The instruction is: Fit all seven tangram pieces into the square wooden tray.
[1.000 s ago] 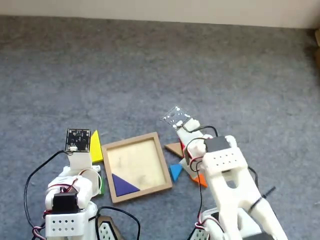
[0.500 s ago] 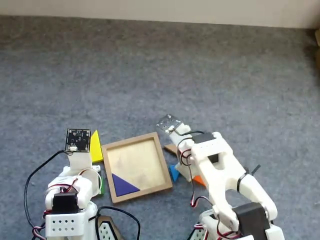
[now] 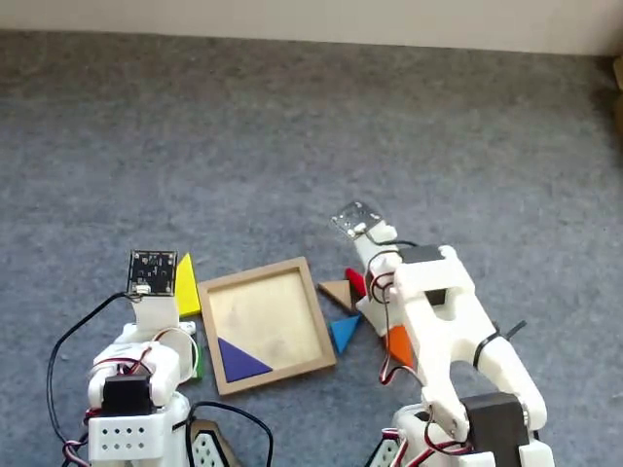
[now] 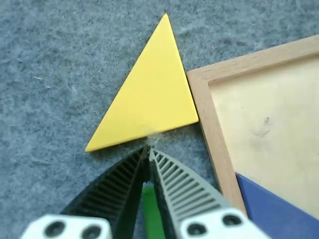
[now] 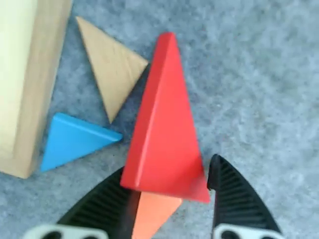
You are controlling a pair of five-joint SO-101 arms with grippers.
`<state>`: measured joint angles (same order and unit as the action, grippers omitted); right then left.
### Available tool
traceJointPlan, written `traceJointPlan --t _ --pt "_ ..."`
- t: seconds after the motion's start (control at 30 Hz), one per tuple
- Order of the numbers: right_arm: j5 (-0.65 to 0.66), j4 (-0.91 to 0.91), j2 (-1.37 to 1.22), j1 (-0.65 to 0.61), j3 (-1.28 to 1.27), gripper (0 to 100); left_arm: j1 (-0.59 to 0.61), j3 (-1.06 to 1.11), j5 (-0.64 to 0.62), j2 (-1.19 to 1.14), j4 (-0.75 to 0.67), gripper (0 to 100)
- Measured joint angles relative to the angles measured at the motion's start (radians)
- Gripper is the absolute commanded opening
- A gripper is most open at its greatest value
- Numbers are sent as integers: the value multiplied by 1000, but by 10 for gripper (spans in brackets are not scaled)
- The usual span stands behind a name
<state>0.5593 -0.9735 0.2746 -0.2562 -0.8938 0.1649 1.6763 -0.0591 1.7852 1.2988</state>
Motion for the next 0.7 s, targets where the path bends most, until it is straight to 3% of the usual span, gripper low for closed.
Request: traceJointPlan --t 0.2,0.43,0.7 --pt "0 -32 0 0 29 169 0 0 0 0 0 7" --pt "0 -6 -3 0 61 4 0 0 0 0 0 7" --pt "2 32 -11 14 80 6 0 0 0 0 0 7"
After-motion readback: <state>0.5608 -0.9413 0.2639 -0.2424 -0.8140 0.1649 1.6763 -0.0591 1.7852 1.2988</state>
